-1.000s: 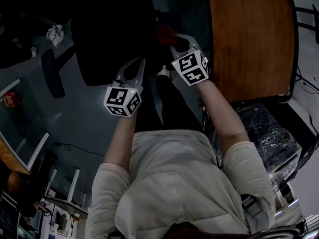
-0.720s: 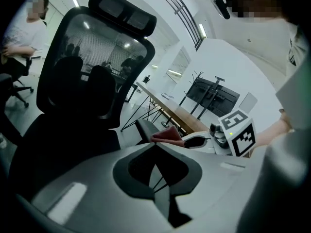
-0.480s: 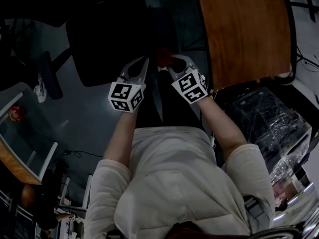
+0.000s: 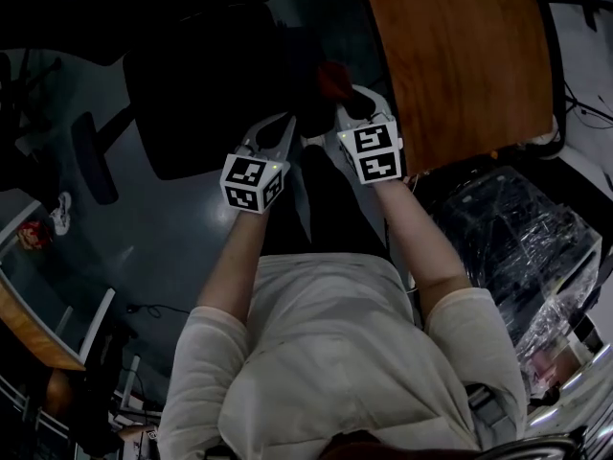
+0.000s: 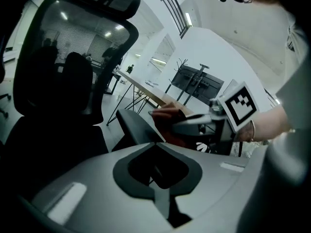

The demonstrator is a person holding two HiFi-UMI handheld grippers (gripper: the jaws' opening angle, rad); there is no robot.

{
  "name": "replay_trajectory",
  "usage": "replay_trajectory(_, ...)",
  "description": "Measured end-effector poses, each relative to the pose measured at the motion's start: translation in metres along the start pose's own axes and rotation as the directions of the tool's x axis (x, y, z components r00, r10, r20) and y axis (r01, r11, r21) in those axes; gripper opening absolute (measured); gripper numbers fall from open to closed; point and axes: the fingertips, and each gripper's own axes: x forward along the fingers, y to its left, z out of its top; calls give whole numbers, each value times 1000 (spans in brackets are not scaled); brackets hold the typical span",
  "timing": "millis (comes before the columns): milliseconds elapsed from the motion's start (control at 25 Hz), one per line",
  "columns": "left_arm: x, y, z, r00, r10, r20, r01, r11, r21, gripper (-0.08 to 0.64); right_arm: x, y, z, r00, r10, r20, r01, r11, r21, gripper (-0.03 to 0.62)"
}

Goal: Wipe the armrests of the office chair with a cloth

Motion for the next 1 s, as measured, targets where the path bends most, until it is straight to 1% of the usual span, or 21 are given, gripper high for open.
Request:
replay_trajectory(120, 10, 2, -5, 1000, 10, -5, -10, 1000, -8, 17, 30, -21, 32, 997, -43, 59, 42, 999, 13, 48)
replay_trajectory(280, 21, 3, -11, 1000, 29, -11, -29, 999, -37, 17, 72, -48, 53, 991, -124, 44, 124, 992, 2, 48)
replay_trajectory(320, 22, 3, -11, 999, 33, -9, -33, 998, -44, 17, 81, -52, 55, 991, -127, 35, 127, 992, -1, 48)
replay_trajectory(400, 25, 5, -12, 999, 48, 1, -47, 997, -55, 17, 95, -57, 56, 994, -106, 13, 105, 994, 4, 48)
replay_trajectory(480, 27, 11, -16, 997, 71, 9, -70, 995, -70, 17, 104, -57, 53, 997, -72, -4, 72, 997, 4, 48)
replay_trajectory(600, 27, 15, -21, 996, 92, 19, -90, 991, -95, 17, 104, -50, 42, 999, -51, -10, 50, 998, -44, 44)
replay_trajectory(640, 27, 16, -21, 995, 97, 27, -94, 991, -98, 17, 102, -49, 37, 999, -47, -11, 47, 998, -47, 44)
replay_trajectory(840, 26, 17, -21, 994, 90, 65, -81, 988, -129, 17, 87, -44, 12, 998, -45, -35, 45, 999, 8, 44)
replay_trajectory(1000, 23, 18, -20, 996, 71, 50, -65, 991, -115, 17, 69, -33, -14, 996, -36, -80, 38, 999, 35, 44)
